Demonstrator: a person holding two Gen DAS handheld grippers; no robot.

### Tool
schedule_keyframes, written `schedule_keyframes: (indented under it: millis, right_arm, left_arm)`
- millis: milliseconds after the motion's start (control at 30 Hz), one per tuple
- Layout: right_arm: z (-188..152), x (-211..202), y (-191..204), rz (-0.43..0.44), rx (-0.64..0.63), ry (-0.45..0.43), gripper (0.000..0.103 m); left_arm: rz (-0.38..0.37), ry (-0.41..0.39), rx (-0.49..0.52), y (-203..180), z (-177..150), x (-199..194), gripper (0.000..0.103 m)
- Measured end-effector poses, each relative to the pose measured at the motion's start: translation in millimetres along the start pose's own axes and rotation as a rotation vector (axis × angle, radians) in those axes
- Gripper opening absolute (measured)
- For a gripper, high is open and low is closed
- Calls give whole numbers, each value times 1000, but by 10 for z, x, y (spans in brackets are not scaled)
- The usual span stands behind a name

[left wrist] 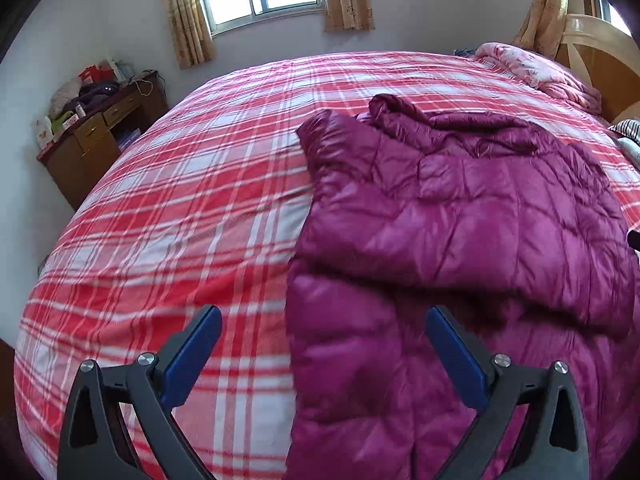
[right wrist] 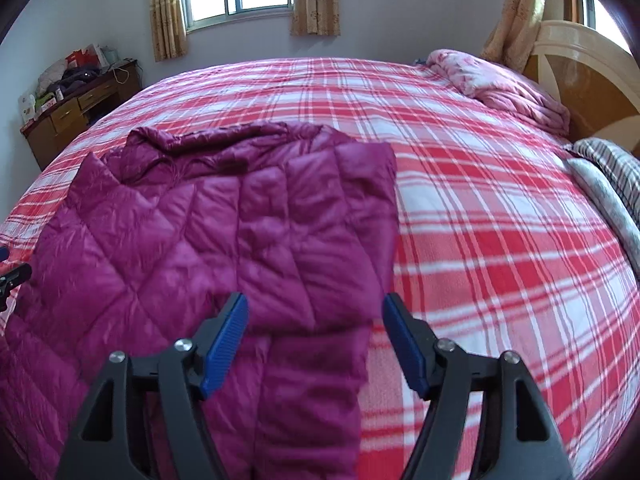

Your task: Fold large clothes

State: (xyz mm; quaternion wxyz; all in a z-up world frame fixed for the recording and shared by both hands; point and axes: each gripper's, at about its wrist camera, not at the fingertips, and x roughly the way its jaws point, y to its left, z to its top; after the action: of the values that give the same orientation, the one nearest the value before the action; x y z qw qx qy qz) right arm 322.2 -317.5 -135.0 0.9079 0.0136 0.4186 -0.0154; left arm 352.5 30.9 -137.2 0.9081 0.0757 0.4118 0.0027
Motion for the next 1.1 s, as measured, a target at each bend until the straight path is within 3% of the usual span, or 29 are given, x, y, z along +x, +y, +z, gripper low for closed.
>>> schedule_keyframes:
  millis: [300, 533, 967, 1100]
  right_arm:
    - [-761, -475, -222, -29, 71, 5, 72]
    - [-1274, -727, -292, -18, 116, 23, 75]
    - [-1793, -1017, -191, 16, 117, 43, 76]
    - [-1869, -1072, -182, 39, 126, 47, 68]
  left_arm:
    - [39, 24, -36, 235, -795, -427, 102]
    - [10, 38, -49, 257, -1303, -631, 102]
    - [-52, 53, -89, 290, -1668, -882, 102]
    - [-66, 57, -75, 251, -1761, -954, 102]
